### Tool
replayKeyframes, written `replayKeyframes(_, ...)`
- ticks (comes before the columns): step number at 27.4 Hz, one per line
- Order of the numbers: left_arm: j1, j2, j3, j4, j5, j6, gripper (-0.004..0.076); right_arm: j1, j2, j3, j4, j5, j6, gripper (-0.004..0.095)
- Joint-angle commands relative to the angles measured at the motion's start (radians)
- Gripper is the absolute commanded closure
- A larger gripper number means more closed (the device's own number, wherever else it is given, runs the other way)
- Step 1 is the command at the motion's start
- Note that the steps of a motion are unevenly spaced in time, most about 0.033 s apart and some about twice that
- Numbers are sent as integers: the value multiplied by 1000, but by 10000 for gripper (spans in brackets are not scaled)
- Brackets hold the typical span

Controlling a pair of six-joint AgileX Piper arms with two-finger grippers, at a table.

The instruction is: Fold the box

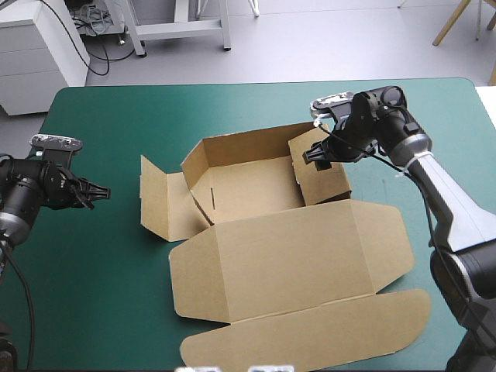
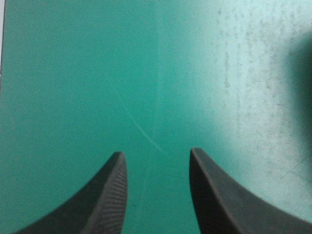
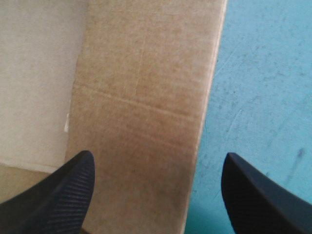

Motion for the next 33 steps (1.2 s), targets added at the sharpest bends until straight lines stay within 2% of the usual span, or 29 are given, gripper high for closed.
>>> replayKeyframes(1,1,-33,-25,8,-24,0,430,-8,13,-67,-5,-34,-11,237)
replayKeyframes(9,1,-33,-25,8,-3,0,430,-9,115,-137,-27,-37,-11,246)
replayKeyframes(13,1,-33,-25,6,6,0,430,-9,137,-139,-27,-33,-11,347)
replayKeyframes(16,1,-33,-25,6,6,0,430,-9,137,-139,-27,-25,-14,515)
replayKeyframes(20,1,-33,-25,6,8,0,430,-9,137,-139,-27,3,-53,880)
replayKeyframes(21,1,-33,-25,6,8,0,430,-9,137,-139,-29,6,-53,927)
replayKeyframes(29,1,-33,-25,4,11,0,430,-13,87,-163,-50,4,-32,922)
replayKeyframes(33,1,-33,-25,4,-28,0,430,-80,1,-179,-29,2,-45,922)
